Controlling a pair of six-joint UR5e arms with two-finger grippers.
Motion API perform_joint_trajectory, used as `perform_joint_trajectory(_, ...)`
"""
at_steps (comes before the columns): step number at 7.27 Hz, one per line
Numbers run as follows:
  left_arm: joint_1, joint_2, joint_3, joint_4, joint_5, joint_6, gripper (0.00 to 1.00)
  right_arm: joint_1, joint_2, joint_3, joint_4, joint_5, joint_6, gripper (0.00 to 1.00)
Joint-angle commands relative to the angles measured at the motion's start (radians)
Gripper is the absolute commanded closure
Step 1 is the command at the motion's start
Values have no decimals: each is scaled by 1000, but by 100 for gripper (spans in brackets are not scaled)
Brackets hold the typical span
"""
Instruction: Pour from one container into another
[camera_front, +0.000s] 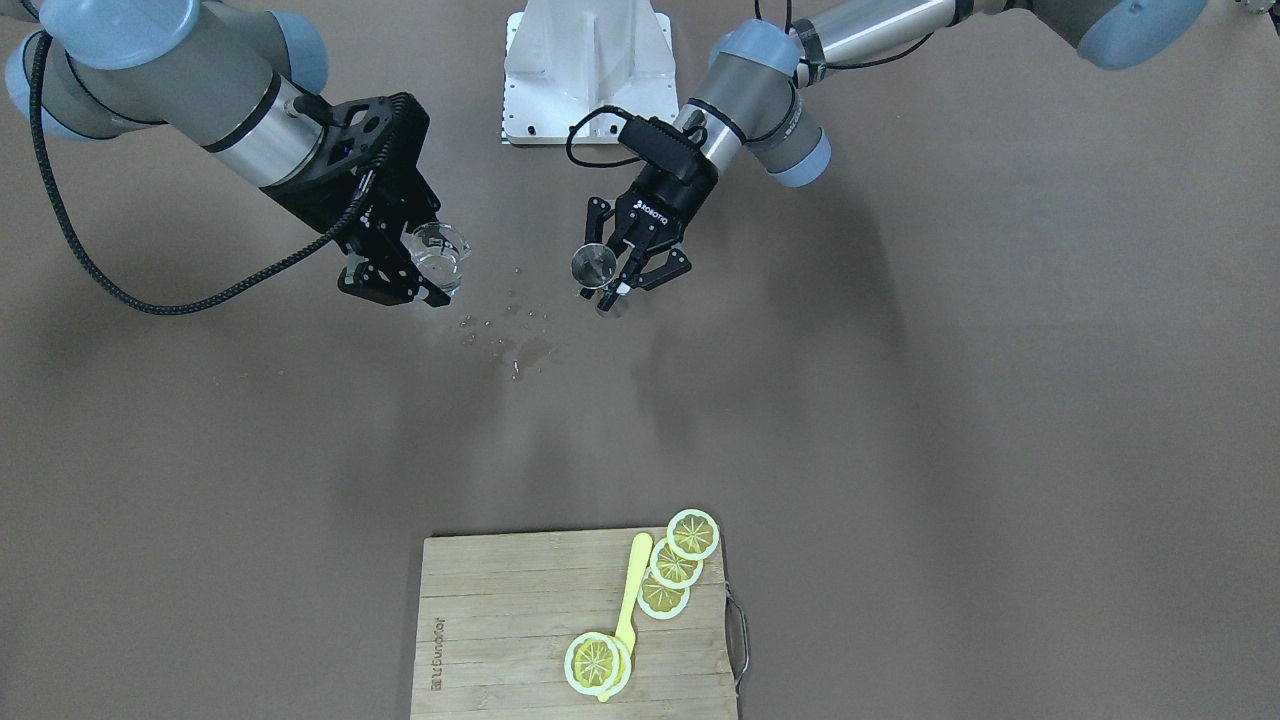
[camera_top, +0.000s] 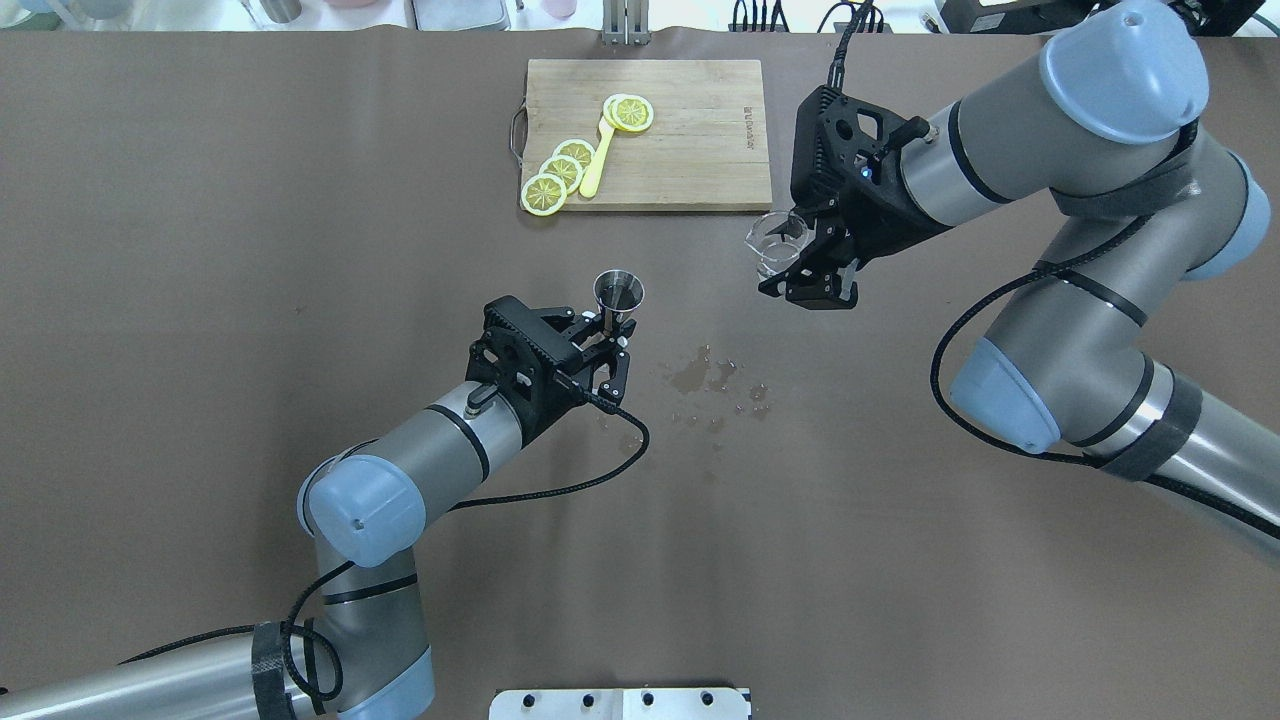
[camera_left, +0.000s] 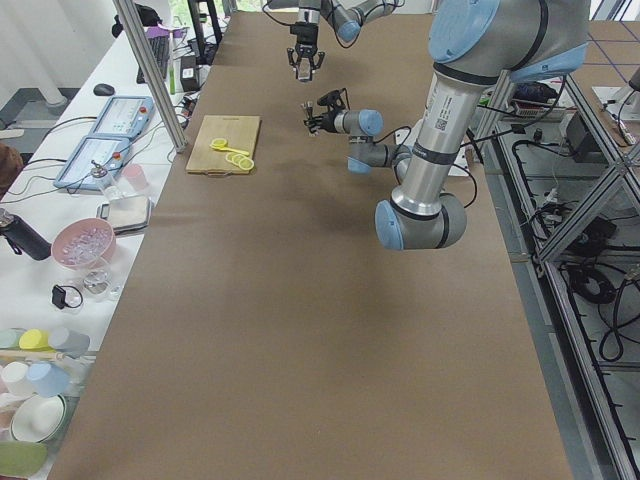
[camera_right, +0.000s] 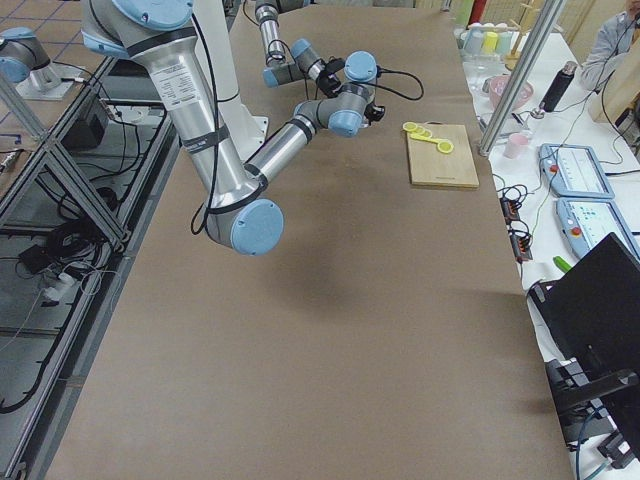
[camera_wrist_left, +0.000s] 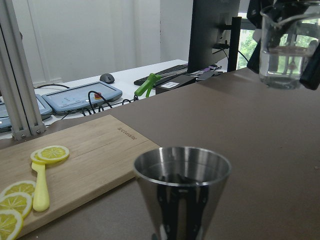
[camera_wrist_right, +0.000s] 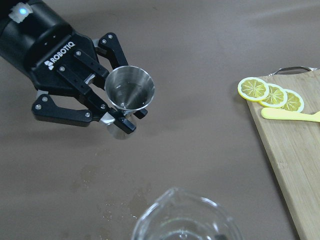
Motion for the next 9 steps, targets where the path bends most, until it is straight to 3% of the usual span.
perform_joint_trajectory(1,-1,-2,2,-6,-4,0,100,-1,11,-13,-44,-9,-21,100)
perform_joint_trajectory(3,-2,-1,0,-7,-4,0,100,-2,59,-30,-124,-25,-52,100)
perform_joint_trajectory(6,-2,1,0,-6,-2,0,100,-8,186,-131,-180,-30,-47,100)
perform_joint_trajectory(9,-16,4,-1,-24,1,37,100,-48,235,-119,-269,-58,-52,100)
